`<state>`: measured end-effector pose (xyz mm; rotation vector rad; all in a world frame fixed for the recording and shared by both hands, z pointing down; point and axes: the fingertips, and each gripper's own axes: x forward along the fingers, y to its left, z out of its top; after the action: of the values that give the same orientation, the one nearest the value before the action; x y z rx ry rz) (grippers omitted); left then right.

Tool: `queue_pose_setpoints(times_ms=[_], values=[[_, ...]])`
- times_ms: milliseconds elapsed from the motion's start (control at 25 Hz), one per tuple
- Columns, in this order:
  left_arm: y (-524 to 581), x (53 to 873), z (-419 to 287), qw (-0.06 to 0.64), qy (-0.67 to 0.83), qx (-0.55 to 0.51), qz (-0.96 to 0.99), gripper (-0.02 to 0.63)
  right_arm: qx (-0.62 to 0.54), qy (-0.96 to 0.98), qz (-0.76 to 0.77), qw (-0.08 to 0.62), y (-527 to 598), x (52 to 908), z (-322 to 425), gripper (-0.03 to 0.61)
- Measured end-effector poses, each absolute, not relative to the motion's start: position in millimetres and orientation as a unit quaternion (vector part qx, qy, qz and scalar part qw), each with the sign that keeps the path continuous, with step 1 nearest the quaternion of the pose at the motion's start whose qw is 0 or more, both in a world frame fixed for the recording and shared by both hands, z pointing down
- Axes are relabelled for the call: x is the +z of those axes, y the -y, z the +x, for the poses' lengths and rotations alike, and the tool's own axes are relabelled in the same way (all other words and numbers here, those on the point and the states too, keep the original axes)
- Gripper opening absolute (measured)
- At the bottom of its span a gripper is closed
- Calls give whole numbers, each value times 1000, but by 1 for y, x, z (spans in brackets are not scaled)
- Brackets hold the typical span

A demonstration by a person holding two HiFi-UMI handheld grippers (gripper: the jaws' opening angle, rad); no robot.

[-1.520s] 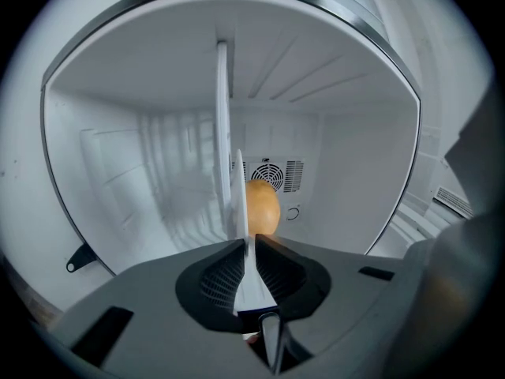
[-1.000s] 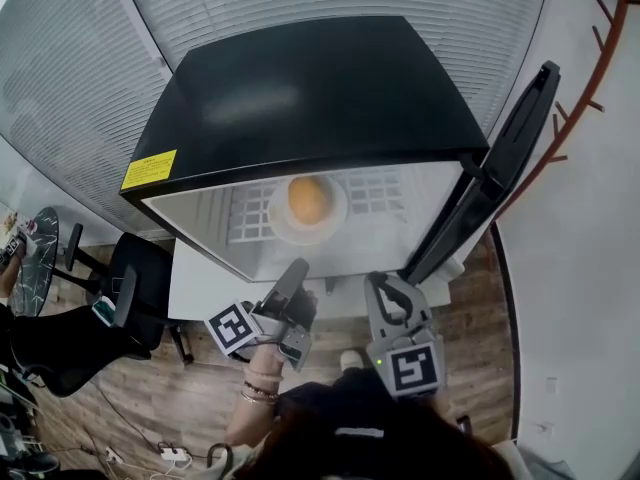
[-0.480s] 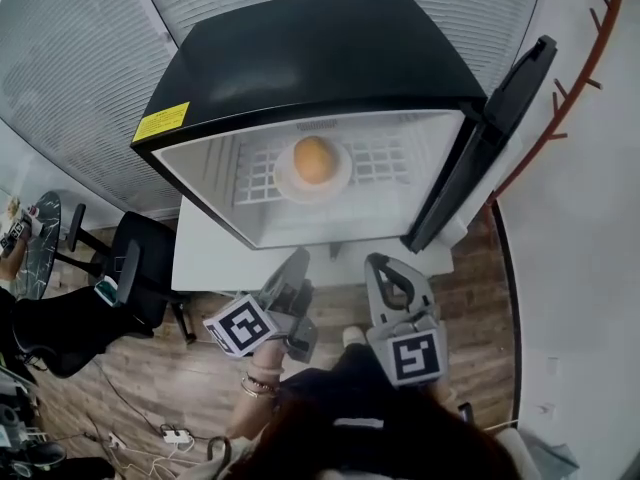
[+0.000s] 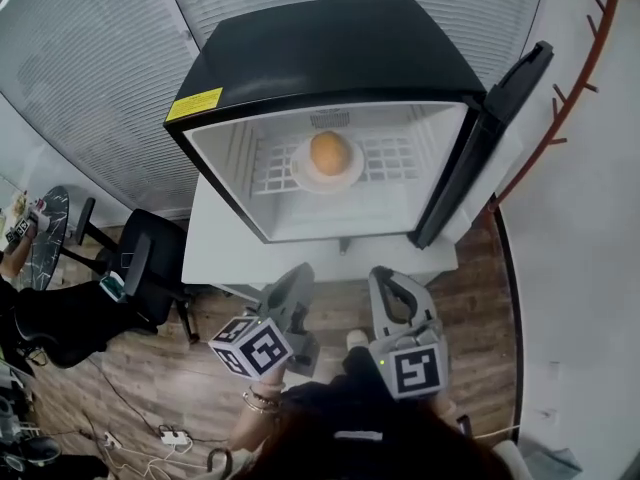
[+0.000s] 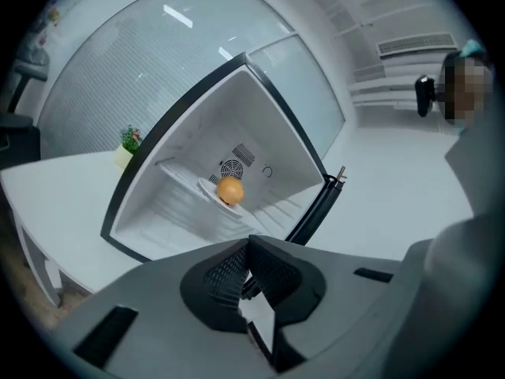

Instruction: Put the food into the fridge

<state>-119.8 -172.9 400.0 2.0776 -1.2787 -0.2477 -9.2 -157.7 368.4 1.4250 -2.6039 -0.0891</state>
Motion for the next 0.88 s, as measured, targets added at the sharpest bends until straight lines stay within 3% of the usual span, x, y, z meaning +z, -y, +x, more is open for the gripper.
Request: queue_pose_setpoints(times_ms=[400,880], values=[[114,382,-130,225,519,-18,824,-8,-15,870,483,98,102,367,-28,0],[40,372,-138,208,516,-12,831,-8,-21,866,488,109,21,353,-46,0]])
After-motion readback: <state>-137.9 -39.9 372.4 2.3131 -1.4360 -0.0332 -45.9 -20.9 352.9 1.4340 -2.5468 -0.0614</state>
